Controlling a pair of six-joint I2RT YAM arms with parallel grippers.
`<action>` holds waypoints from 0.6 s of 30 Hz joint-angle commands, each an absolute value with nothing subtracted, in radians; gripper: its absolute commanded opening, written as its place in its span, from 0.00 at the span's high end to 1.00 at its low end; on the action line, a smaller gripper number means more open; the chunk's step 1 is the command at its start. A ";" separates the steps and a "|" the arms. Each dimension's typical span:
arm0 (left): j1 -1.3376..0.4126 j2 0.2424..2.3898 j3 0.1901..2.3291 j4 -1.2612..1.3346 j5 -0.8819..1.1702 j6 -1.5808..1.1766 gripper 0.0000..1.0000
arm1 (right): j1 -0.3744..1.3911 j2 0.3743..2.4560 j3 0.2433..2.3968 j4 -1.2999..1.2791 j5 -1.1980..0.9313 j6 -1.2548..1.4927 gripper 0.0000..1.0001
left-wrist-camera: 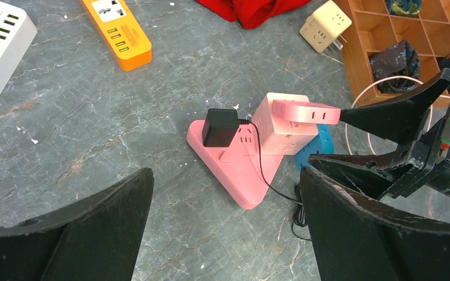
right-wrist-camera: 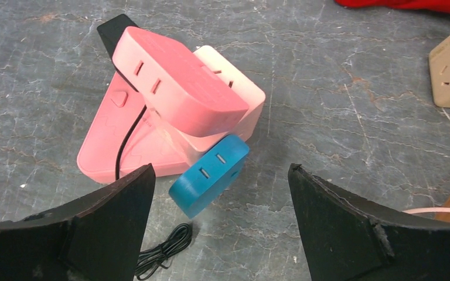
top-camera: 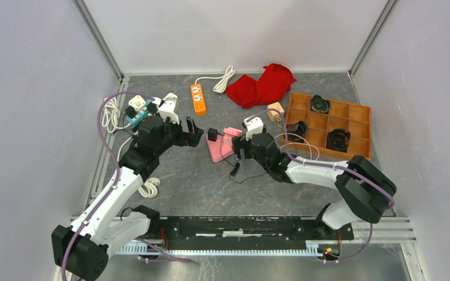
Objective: Pull the plug off the socket
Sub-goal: Remove the plug from the socket.
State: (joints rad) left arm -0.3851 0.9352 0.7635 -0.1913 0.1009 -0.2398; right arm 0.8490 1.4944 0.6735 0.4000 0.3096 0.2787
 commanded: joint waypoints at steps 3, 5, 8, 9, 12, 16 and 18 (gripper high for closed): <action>-0.389 0.931 0.767 -0.182 0.077 -0.196 0.00 | 0.845 1.464 0.680 0.446 0.374 0.235 0.12; -0.388 0.934 0.767 -0.183 0.077 -0.195 0.00 | 0.838 1.455 0.668 0.443 0.363 0.230 0.14; -0.388 0.931 0.766 -0.183 0.077 -0.196 0.00 | 0.823 1.437 0.650 0.435 0.343 0.222 0.19; -0.388 0.931 0.766 -0.183 0.076 -0.195 0.00 | 0.815 1.426 0.641 0.434 0.338 0.218 0.20; -0.388 0.933 0.765 -0.183 0.075 -0.196 0.00 | 0.786 1.401 0.620 0.428 0.295 0.210 0.24; -0.388 0.936 0.766 -0.183 0.080 -0.196 0.00 | 0.763 1.386 0.612 0.428 0.234 0.207 0.24; -0.388 0.938 0.766 -0.183 0.081 -0.195 0.00 | 0.761 1.387 0.614 0.434 0.217 0.193 0.22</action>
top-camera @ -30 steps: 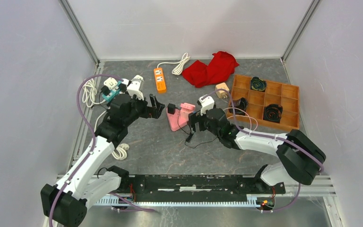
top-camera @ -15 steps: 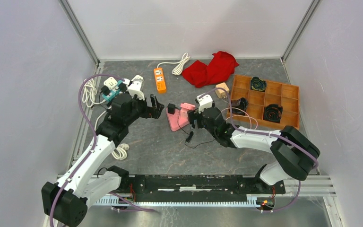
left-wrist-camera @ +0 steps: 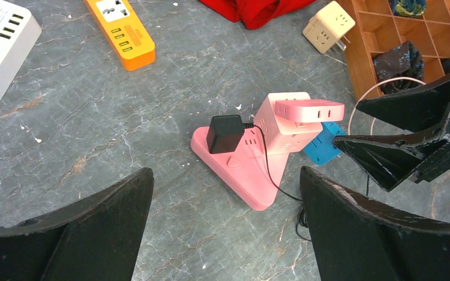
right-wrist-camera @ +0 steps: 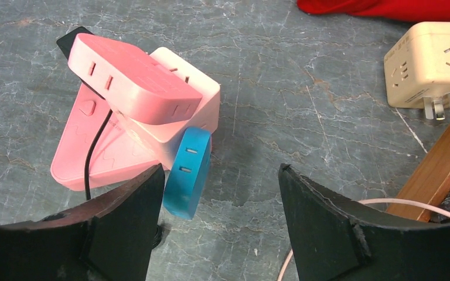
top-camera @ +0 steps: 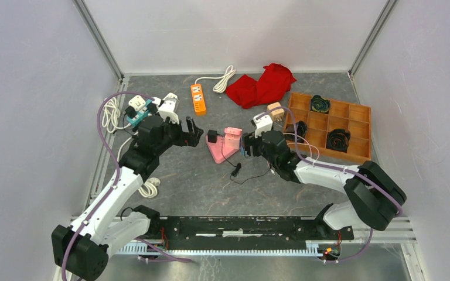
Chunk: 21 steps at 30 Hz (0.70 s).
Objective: Pull the plug off the socket
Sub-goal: Remove the plug from the socket.
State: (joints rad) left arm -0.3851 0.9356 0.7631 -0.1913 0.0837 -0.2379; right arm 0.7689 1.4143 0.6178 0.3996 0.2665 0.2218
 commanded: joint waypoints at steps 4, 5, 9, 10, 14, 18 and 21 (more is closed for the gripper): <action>-0.388 0.943 0.765 -0.183 0.083 -0.194 0.00 | 0.757 1.390 0.613 0.440 0.195 0.177 0.22; -0.389 0.944 0.765 -0.183 0.083 -0.193 0.00 | 0.752 1.393 0.614 0.440 0.194 0.173 0.22; -0.388 0.945 0.765 -0.183 0.086 -0.192 0.00 | 0.709 1.393 0.619 0.427 0.163 0.163 0.35; -0.388 0.946 0.765 -0.183 0.086 -0.192 0.00 | 0.695 1.392 0.618 0.427 0.139 0.165 0.38; -0.388 0.950 0.766 -0.183 0.092 -0.192 0.00 | 0.662 1.393 0.612 0.438 0.054 0.162 0.46; -0.388 0.954 0.765 -0.183 0.103 -0.192 0.00 | 0.642 1.394 0.608 0.459 -0.048 0.145 0.43; -0.388 0.957 0.766 -0.181 0.120 -0.191 0.00 | 0.625 1.403 0.602 0.487 -0.125 0.110 0.37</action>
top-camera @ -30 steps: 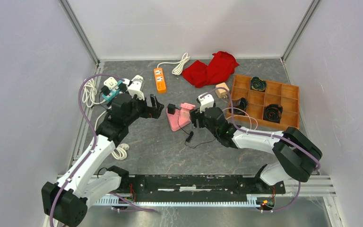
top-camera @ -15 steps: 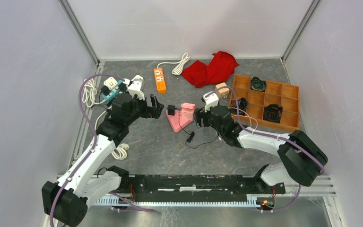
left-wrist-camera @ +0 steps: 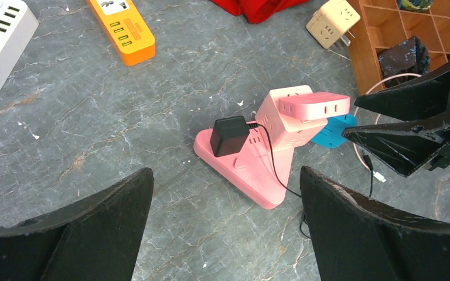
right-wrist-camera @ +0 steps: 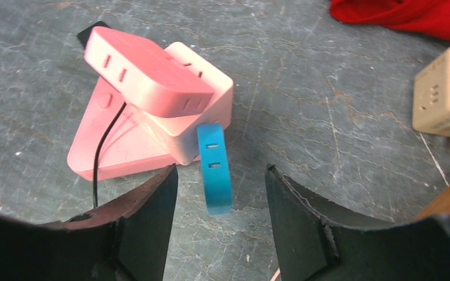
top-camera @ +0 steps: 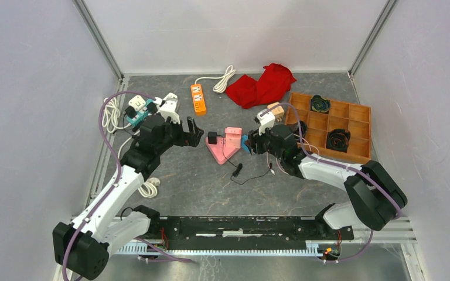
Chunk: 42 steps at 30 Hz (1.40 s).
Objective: Pull the plug off the socket
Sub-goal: Remove the plug from the socket.
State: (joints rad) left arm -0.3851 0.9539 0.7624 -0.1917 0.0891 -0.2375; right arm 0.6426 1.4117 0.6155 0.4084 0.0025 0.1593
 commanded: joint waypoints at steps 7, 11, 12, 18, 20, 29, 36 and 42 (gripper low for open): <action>-0.389 0.972 0.770 -0.172 0.158 -0.226 0.00 | 0.585 1.425 0.615 0.488 -0.298 0.009 0.36; -0.389 0.978 0.769 -0.175 0.257 -0.322 0.02 | 0.543 1.440 0.622 0.485 -0.318 -0.037 0.37; -0.388 0.971 0.756 -0.174 0.276 -0.358 0.02 | 0.530 1.446 0.625 0.483 -0.344 -0.043 0.37; -0.388 0.837 0.483 0.098 0.335 -0.704 0.03 | 0.506 1.459 0.642 0.443 -0.534 -0.152 0.36; -0.388 0.796 0.377 0.207 0.315 -0.819 0.06 | 0.503 1.453 0.638 0.435 -0.583 -0.191 0.36; -0.396 0.851 0.129 0.583 0.194 -1.064 0.11 | 0.471 1.489 0.645 0.468 -0.621 -0.137 0.34; -0.425 0.999 0.103 0.737 0.159 -1.107 0.15 | 0.460 1.512 0.659 0.465 -0.636 -0.118 0.34; -0.478 1.134 0.121 0.850 0.113 -1.121 0.18 | 0.456 1.548 0.676 0.460 -0.613 -0.115 0.35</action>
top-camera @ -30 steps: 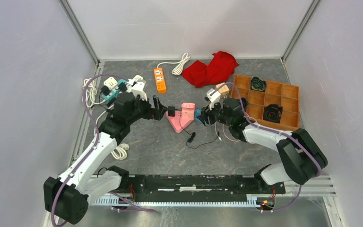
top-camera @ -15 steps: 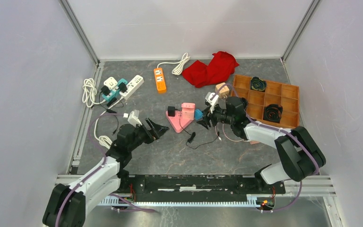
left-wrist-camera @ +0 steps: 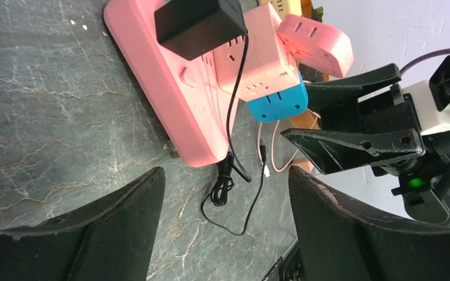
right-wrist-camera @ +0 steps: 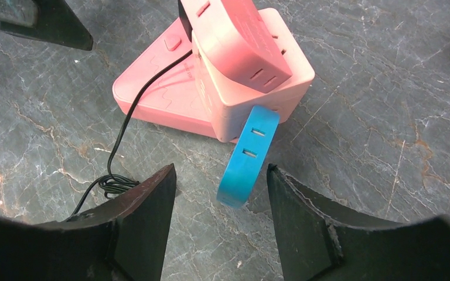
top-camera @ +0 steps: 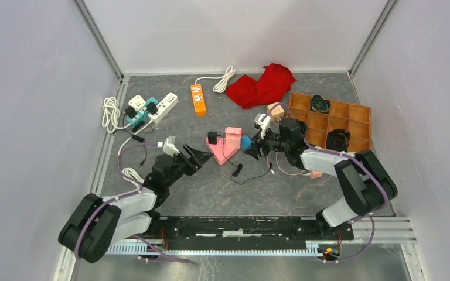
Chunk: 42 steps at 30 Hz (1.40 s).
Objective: Pull the plug off the socket
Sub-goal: Remove the plug from the socket.
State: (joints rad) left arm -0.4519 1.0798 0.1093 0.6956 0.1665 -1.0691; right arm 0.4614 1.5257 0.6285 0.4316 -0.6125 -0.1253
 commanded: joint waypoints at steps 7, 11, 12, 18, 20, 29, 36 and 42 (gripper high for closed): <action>-0.503 1.257 0.114 0.941 0.061 -1.150 0.19 | 0.455 1.561 0.680 0.459 -0.595 -0.120 0.37; -0.513 1.329 0.132 0.984 0.049 -1.161 0.20 | 0.454 1.565 0.678 0.460 -0.590 -0.118 0.38; -0.514 1.347 0.137 0.996 0.048 -1.164 0.21 | 0.455 1.566 0.679 0.460 -0.587 -0.118 0.39; -0.523 1.451 0.151 1.077 0.024 -1.190 0.23 | 0.455 1.572 0.680 0.461 -0.583 -0.117 0.40; -0.525 1.485 0.152 1.105 0.016 -1.200 0.23 | 0.454 1.574 0.679 0.462 -0.583 -0.116 0.40; -0.527 1.707 0.170 1.331 0.030 -1.280 0.32 | 0.456 1.580 0.680 0.462 -0.581 -0.115 0.40; -0.531 1.886 0.176 1.525 0.036 -1.339 0.37 | 0.455 1.585 0.683 0.462 -0.579 -0.117 0.41; -0.531 1.961 0.178 1.606 0.034 -1.375 0.47 | 0.455 1.592 0.686 0.459 -0.571 -0.114 0.47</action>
